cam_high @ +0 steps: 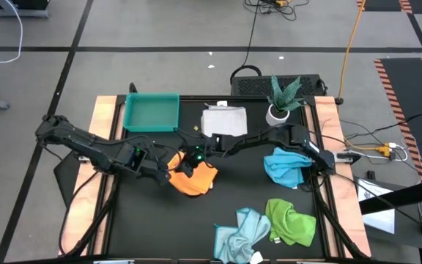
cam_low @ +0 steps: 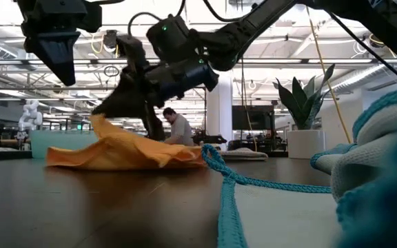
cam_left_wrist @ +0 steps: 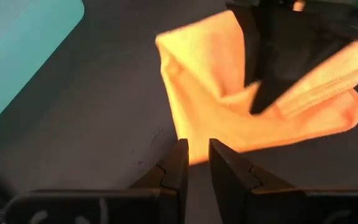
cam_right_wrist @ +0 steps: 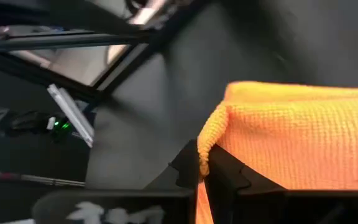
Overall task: Fold microfiber towels
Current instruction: Fold the orange microfiber towel
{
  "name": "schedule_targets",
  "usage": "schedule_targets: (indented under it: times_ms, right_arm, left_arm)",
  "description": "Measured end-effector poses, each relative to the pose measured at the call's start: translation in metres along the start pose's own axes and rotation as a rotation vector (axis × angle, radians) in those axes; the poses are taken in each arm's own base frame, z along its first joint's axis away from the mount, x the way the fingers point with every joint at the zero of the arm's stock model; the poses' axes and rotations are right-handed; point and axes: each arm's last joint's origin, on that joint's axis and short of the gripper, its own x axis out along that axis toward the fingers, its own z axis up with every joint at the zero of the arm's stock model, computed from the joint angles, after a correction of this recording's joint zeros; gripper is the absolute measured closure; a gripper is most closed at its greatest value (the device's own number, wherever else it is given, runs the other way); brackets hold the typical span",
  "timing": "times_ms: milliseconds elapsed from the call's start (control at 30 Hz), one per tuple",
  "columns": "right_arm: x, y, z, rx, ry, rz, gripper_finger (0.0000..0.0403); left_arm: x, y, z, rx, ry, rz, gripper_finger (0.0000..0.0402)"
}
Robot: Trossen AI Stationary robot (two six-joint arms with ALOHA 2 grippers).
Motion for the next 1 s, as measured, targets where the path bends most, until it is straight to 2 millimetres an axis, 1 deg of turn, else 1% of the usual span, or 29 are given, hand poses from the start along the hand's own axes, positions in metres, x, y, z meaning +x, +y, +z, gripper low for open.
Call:
schedule_targets:
  times_ms: [133,300,400,467,533,600,667,733,800,900,1000]
  right_arm:
    - [0.000,0.000,0.001,-0.035,-0.008,0.005,0.0337]
    - [-0.001,-0.001,0.003,-0.032,-0.018,0.000,0.0257]
    - [-0.001,0.002,0.006,-0.050,-0.051,0.036,0.0216]
    - [-0.004,0.008,0.011,-0.060,-0.065,0.082,0.0197]
    - [-0.012,0.017,0.017,-0.067,-0.052,0.128,0.0189]
    - [-0.024,0.030,0.022,-0.095,-0.024,0.165,0.0188]
    - [-0.036,0.042,0.026,-0.131,0.008,0.175,0.0193]
    - [-0.048,0.055,0.026,-0.160,0.046,0.154,0.0199]
    - [-0.059,0.066,0.025,-0.191,0.082,0.128,0.0204]
    - [-0.077,0.080,0.023,-0.214,0.113,0.075,0.0209]
    - [-0.093,0.093,0.023,-0.238,0.121,0.028,0.0211]
  left_arm:
    - [0.000,0.000,0.000,-0.002,0.001,0.000,0.0334]
    - [0.000,0.000,0.000,-0.001,0.005,-0.003,0.0334]
    - [0.000,0.000,0.000,0.010,0.016,-0.010,0.0334]
    - [0.000,0.000,0.000,0.037,0.018,-0.012,0.0334]
    - [0.002,0.001,-0.002,0.111,0.022,-0.007,0.0334]
    - [0.009,0.003,-0.007,0.210,0.040,0.015,0.0334]
    - [0.020,0.006,-0.013,0.311,0.051,0.035,0.0334]
    - [0.033,0.008,-0.019,0.348,0.057,0.029,0.0334]
    - [0.048,0.009,-0.023,0.277,0.098,-0.048,0.0334]
    - [0.071,0.010,-0.022,0.063,0.170,-0.226,0.0334]
    - [0.083,0.011,-0.017,-0.074,0.173,-0.339,0.0334]
